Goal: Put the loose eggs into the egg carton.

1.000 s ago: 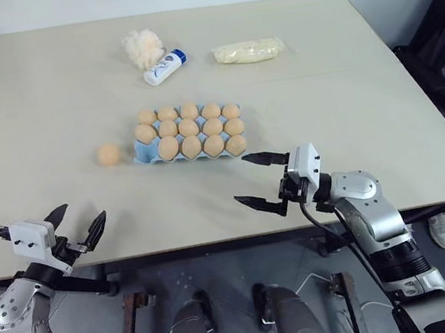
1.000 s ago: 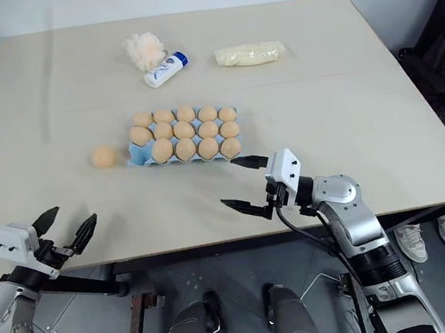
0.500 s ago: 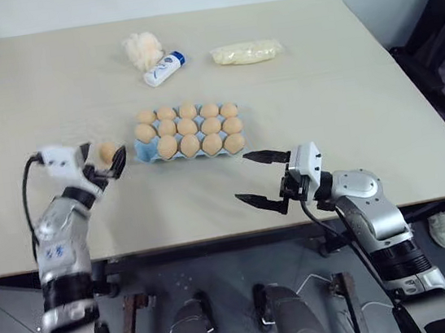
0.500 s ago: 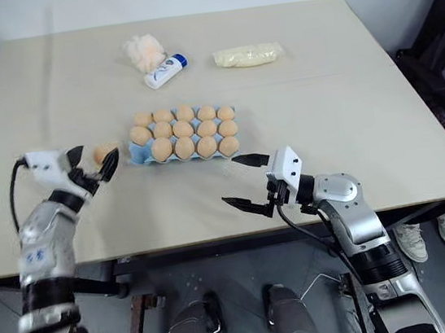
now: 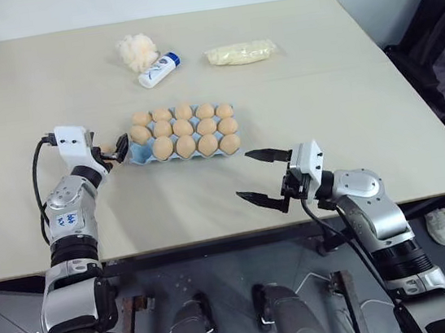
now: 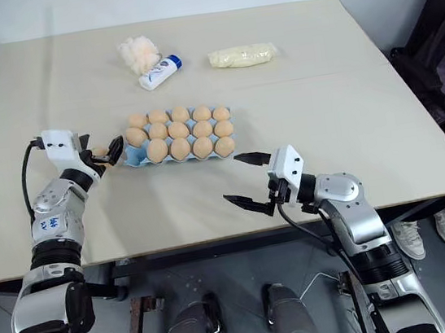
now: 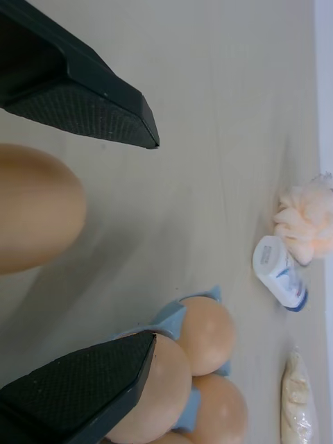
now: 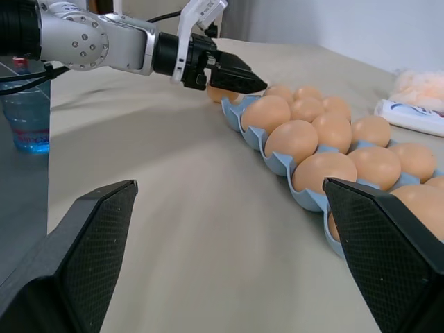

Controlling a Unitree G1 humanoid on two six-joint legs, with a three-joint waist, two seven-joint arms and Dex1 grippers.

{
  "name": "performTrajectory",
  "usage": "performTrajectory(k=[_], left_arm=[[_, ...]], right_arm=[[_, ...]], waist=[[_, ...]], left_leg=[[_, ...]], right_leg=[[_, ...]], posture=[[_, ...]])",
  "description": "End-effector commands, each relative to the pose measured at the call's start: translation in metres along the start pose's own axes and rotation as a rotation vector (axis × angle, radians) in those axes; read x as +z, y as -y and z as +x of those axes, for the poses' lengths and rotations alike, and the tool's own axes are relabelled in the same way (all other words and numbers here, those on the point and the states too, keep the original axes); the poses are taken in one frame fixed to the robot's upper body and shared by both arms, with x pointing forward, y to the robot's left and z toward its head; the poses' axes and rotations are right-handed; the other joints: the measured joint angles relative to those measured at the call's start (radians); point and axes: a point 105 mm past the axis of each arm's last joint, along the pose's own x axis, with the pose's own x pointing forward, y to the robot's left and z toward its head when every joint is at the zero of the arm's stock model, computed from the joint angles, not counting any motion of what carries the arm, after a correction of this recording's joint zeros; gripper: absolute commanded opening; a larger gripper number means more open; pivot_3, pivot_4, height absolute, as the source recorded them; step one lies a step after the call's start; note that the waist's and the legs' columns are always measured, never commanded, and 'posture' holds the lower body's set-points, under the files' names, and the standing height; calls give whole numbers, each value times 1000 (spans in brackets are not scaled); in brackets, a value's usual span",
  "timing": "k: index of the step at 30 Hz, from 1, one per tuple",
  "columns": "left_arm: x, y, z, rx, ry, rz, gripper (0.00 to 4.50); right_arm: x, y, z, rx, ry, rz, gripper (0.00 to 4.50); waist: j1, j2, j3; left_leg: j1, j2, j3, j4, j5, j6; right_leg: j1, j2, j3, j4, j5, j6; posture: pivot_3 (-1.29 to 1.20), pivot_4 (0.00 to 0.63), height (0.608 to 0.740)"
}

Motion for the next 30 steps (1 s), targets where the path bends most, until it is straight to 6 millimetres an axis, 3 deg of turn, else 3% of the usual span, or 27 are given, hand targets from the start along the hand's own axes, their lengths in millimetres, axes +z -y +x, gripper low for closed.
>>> performTrajectory(k=[1, 9, 12, 18, 20, 24, 30], left_arm=[[5, 0, 3, 10, 12, 21, 4436], [-2, -10, -2, 27, -21, 3, 4436], [-5, -8, -2, 15, -30, -12, 3811], [-3, -9, -5, 15, -9, -11, 1947], [14, -6, -7, -17, 98, -35, 1629], [44, 12, -15, -161, 254, -42, 1629], [47, 55, -18, -347, 263, -28, 1629]], right_arm=[[11, 4, -3, -13, 24, -38, 4500], [11, 6, -4, -27, 24, -43, 4500], [11, 6, -2, -29, 27, -43, 4500], [11, 6, -1, -28, 31, -43, 4500], [11, 6, -1, -29, 30, -43, 4500], [10, 6, -1, -31, 29, -41, 4500], [10, 6, 1, -32, 34, -41, 4500]], waist=[[1, 0, 0], [1, 0, 0], [1, 0, 0], [1, 0, 0], [0, 0, 0], [2, 0, 0], [3, 0, 0]], left_leg=[[0, 0, 0, 0, 0, 0], [0, 0, 0, 0, 0, 0], [0, 0, 0, 0, 0, 0], [0, 0, 0, 0, 0, 0], [0, 0, 0, 0, 0, 0], [0, 1, 0, 0, 0, 0], [1, 1, 0, 2, 0, 0]], right_leg=[[0, 0, 0, 0, 0, 0], [0, 0, 0, 0, 0, 0], [0, 0, 0, 1, 0, 0], [0, 0, 0, 0, 0, 0], [0, 0, 0, 1, 0, 0], [0, 1, 0, 1, 0, 0], [1, 1, 0, 1, 0, 0]], posture=[[0, 150, 740], [0, 150, 740], [0, 150, 740], [0, 150, 740], [0, 150, 740], [0, 150, 740], [0, 150, 740]])
